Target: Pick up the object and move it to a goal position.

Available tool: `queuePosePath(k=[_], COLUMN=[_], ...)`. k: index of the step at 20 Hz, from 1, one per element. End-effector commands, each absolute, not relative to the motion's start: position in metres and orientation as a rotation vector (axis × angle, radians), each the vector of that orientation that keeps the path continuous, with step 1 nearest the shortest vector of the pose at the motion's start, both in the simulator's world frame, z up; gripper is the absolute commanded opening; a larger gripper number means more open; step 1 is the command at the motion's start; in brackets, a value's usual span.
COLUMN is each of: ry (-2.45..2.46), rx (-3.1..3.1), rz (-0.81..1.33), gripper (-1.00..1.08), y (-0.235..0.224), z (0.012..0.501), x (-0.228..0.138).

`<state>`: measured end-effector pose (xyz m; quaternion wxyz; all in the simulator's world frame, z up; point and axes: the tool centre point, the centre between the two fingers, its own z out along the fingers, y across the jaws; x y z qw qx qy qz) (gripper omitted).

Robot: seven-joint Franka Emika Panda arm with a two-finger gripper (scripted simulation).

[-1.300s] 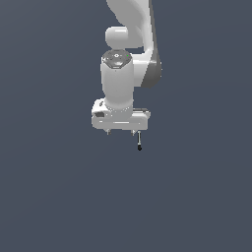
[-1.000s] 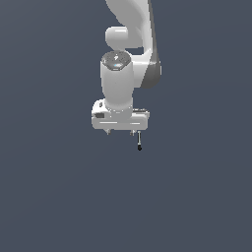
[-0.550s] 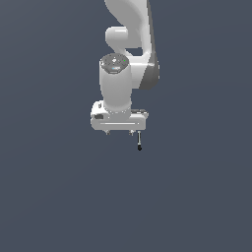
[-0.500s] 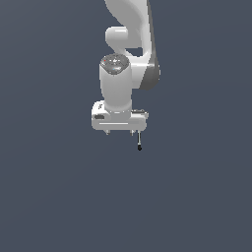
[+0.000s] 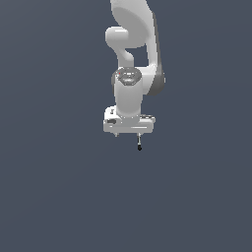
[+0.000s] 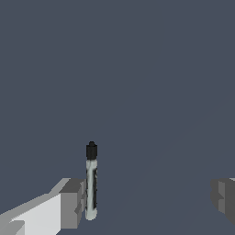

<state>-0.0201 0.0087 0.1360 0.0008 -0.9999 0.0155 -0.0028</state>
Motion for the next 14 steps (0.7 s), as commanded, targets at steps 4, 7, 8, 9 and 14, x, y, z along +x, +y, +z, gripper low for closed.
queuePosePath(k=[4, 7, 8, 9, 14], ry=[0.055, 0.057, 0.058, 0.058, 0.061], rx=[-3.141, -3.141, -3.141, -3.141, -3.141], rz=[-0.004, -0.003, -0.002, -0.002, 0.0], gripper=[1.0, 1.0, 1.0, 1.0, 1.0], y=[0.041, 0.055, 0.058, 0.062, 0.072], z=[0.098, 0.082, 0.078, 0.074, 0.062], x=[-0.042, -0.053, -0.057, -0.06, -0.07])
